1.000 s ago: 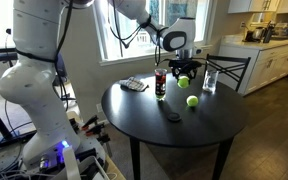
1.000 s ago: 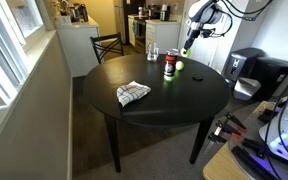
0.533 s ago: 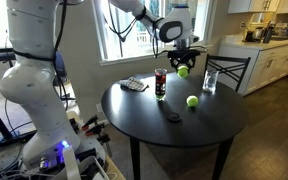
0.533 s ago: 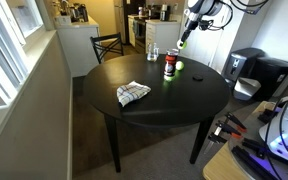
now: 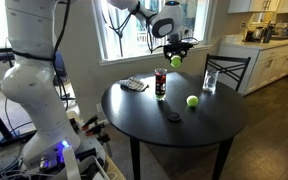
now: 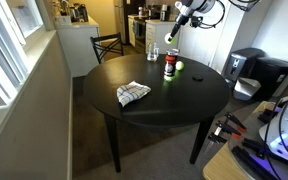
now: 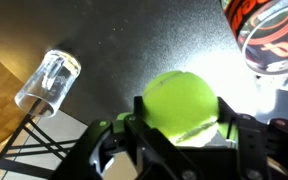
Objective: Put the tennis ball in the container
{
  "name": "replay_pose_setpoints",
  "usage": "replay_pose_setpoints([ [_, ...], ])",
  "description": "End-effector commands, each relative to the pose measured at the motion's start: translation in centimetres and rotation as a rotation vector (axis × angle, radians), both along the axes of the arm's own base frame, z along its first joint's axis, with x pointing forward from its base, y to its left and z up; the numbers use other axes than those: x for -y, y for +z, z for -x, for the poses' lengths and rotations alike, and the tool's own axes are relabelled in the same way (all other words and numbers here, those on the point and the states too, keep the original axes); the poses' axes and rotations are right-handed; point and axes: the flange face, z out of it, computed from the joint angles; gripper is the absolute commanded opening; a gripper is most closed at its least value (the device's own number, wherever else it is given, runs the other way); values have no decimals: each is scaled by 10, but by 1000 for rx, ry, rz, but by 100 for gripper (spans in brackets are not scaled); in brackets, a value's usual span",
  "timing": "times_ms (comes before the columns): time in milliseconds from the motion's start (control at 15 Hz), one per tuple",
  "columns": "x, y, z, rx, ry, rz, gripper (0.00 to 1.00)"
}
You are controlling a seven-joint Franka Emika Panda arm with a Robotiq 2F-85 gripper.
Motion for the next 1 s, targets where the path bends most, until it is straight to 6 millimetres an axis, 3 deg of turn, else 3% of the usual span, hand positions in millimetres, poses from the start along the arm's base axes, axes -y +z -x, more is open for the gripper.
replay_pose_setpoints([
  [0, -27, 21, 10, 10, 94, -49, 43],
  [400, -50, 22, 38, -106, 198, -116, 43],
  [733, -51, 10, 59, -175, 217, -109, 43],
  [933, -45, -7, 65, -203, 185, -83, 43],
])
